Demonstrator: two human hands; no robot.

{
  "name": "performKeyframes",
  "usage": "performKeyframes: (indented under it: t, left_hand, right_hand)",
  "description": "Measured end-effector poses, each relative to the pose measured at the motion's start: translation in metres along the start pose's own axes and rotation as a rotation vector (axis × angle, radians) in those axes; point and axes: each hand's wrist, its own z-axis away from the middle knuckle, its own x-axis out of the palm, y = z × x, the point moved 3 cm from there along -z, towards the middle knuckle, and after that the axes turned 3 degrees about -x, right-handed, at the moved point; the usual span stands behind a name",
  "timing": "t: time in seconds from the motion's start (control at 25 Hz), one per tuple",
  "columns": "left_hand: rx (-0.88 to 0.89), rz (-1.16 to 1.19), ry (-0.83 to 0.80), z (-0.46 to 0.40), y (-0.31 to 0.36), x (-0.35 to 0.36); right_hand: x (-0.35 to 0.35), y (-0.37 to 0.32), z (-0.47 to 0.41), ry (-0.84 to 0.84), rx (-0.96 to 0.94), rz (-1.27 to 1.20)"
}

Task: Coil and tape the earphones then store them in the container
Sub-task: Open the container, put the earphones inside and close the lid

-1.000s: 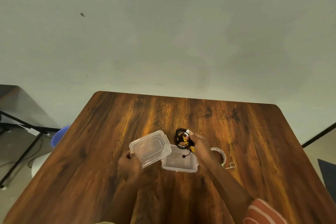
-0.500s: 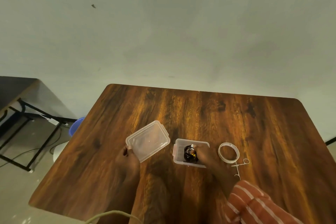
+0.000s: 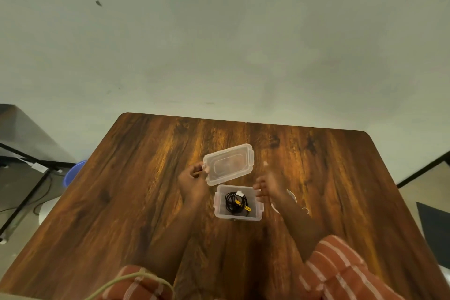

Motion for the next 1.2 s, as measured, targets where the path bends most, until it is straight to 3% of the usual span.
performKeyframes:
  t: [0.04,0.12,0.2,0.32,0.44,0.64,0.8,0.96,1.2]
  left_hand:
    - [0.016,0.035,-0.065,-0.001,0.004,0.010]
    - [0.071,0.060,-0.172,-0.002,0.009,0.024]
    - [0.099,0.037,-0.205,-0.004,0.006,0.030]
    - [0.003,0.043,-0.198,-0.003,-0.009,0.030]
    - [-0.111,0.075,-0.110,0.017,-0.023,0.029]
    - [-0.076,-0.320,-0.062,0.037,-0.063,0.024]
    - [-0.043,-0.445,-0.079,0.036,-0.080,0.030]
    - [-0.062,-0.478,-0.076,0.035,-0.084,0.035]
    - [-0.043,-0.471,-0.171,0.030,-0.089,0.034]
  right_hand:
    - [-0.008,-0.007,0.004,-0.110,0.131,-0.179]
    - [-0.021,-0.021,0.007,-0.195,0.204,-0.252]
    - [-0.030,-0.026,0.008,-0.143,0.174,-0.251]
    - [-0.031,-0.006,0.009,-0.034,0.159,-0.245]
    - [-0.020,0.034,0.007,0.125,0.043,-0.072]
    - [0.003,0.087,0.014,0.232,-0.105,0.304]
    - [0.006,0.088,0.022,0.342,-0.151,0.370]
    - [0.008,0.093,0.025,0.375,-0.135,0.327]
    - [0.005,0.103,0.011,0.276,0.080,-0.043]
